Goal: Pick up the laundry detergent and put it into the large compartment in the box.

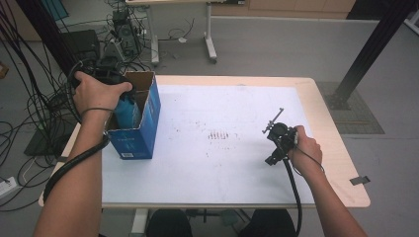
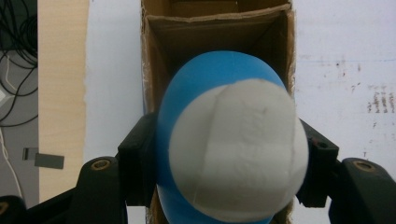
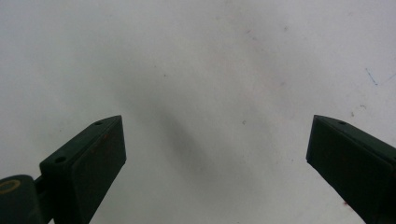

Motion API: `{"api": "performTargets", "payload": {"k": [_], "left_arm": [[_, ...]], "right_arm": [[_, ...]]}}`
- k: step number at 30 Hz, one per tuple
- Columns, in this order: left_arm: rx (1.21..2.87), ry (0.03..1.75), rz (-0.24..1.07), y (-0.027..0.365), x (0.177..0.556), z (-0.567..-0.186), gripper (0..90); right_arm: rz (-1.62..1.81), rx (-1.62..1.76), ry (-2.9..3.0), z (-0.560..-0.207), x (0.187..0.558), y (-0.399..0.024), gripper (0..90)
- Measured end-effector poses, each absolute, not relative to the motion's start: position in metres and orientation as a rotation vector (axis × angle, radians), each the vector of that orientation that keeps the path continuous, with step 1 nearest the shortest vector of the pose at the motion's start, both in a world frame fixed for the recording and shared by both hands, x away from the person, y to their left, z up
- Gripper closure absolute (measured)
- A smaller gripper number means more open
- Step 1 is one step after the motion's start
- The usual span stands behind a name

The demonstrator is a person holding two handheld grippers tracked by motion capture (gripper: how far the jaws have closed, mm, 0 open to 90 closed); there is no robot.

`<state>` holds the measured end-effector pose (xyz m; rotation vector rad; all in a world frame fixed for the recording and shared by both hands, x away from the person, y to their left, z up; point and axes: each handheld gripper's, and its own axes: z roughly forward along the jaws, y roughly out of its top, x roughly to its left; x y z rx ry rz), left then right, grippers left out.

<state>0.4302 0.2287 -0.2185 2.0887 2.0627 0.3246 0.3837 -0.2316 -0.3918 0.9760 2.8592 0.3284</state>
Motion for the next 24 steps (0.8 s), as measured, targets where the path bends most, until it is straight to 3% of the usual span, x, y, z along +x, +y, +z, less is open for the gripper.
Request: {"api": "performTargets", "payload": {"k": [24], "left_arm": [[2.123,2.070,0.326,0.222,0.431,-0.243,37.3]], "right_arm": [[0.328,0.982,2.861,-0.394,0.384,-0.232,4.4]]}}
